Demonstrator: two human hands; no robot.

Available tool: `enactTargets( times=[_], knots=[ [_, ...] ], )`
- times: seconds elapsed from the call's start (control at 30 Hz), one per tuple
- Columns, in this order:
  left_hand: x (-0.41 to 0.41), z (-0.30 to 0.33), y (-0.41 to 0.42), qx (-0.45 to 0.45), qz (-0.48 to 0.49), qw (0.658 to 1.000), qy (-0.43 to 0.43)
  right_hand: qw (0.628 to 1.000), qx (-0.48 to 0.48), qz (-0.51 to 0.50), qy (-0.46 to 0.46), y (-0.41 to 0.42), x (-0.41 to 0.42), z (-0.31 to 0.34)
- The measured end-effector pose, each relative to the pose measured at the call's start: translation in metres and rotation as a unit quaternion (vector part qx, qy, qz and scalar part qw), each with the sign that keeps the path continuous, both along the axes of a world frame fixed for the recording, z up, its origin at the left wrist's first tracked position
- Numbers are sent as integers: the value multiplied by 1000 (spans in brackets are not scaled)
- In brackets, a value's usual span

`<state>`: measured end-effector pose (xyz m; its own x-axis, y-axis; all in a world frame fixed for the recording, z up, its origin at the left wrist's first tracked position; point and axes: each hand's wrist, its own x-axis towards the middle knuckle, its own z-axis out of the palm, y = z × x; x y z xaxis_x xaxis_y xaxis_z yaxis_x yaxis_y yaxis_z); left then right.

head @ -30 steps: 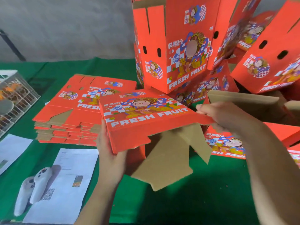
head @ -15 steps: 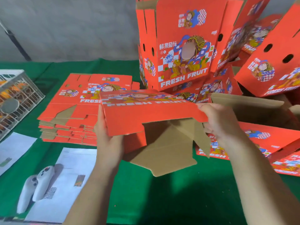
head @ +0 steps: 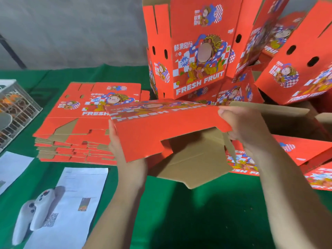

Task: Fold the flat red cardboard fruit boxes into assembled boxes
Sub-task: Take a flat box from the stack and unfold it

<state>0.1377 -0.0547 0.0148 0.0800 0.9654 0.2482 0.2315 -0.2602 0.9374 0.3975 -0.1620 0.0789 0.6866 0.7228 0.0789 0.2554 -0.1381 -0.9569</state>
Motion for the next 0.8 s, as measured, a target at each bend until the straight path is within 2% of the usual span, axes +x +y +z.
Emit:
enactTargets(
  times=[0.13,0.23,0.37,0.47,0.6,0.7,0.8],
  knots=[
    [9,-3,33,-49,-19,998,19,996,30,-27,75,27,-2,-25],
    [7,-1,57,-86,-53,995,20,994,34,-27,96,53,-9,-34],
    [-12,13,79,-66,-66,995,25,995,40,-8,86,81,-22,-25],
    [-22,19,67,-62,-28,998,-5,990,77,-16,113,76,-24,-20],
    [-24,5,32,-61,15,997,-38,987,70,-21,144,47,-16,-20],
    [-6,2,12,2,-13,999,-37,985,64,-46,151,27,-3,-17],
    [14,9,6,-24,-66,993,-92,988,72,-53,126,12,17,-15]
  ],
)
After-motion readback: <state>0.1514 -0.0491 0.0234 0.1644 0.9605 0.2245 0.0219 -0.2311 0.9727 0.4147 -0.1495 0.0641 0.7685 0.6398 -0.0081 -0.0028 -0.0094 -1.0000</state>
